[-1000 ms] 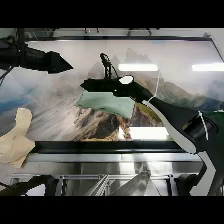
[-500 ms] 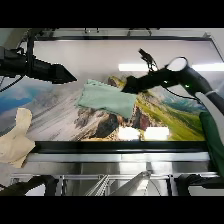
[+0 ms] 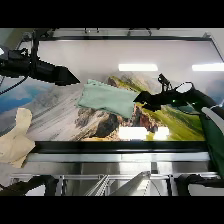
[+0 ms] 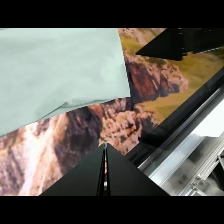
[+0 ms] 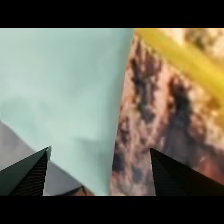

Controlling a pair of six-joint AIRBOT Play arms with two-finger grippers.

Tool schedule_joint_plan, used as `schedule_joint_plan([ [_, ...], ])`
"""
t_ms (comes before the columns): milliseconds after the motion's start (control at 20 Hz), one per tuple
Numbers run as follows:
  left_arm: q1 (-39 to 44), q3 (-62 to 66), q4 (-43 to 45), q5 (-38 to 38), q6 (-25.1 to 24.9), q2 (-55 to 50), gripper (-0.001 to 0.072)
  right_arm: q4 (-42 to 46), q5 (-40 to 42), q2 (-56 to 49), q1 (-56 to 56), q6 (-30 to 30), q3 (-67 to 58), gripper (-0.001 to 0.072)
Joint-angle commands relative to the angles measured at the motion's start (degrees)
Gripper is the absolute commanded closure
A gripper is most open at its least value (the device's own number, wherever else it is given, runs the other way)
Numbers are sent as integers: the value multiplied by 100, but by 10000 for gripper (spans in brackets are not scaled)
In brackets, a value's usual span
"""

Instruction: Fold the shirts.

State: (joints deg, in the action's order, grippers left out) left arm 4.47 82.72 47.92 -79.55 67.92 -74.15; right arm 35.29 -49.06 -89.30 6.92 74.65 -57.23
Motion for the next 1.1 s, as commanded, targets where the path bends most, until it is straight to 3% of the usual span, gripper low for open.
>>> schedule_joint_plan([
  [0,2,-2,7,-2,-2,2,702,-968,431,-566,258,-474,68,17],
  [350,2,-2,7,0,-146,2,701,-2168,844,-1172,828,-1023,-723,23],
  [400,2,-2,7,0,-146,2,702,-2232,857,-1180,844,-1023,-861,184],
  [450,2,-2,7,0,-146,2,701,-2337,839,-1176,841,-1047,-981,564],
  [500,2,-2,7,-2,-146,2,701,-2396,787,-1174,839,-1045,-1082,697],
  [750,2,-2,9,-249,-146,0,701,-2059,-210,-608,323,-1056,-1222,700],
  [1050,2,-2,9,-302,-149,0,701,-1432,-1084,1989,-1637,-708,-1224,700],
])
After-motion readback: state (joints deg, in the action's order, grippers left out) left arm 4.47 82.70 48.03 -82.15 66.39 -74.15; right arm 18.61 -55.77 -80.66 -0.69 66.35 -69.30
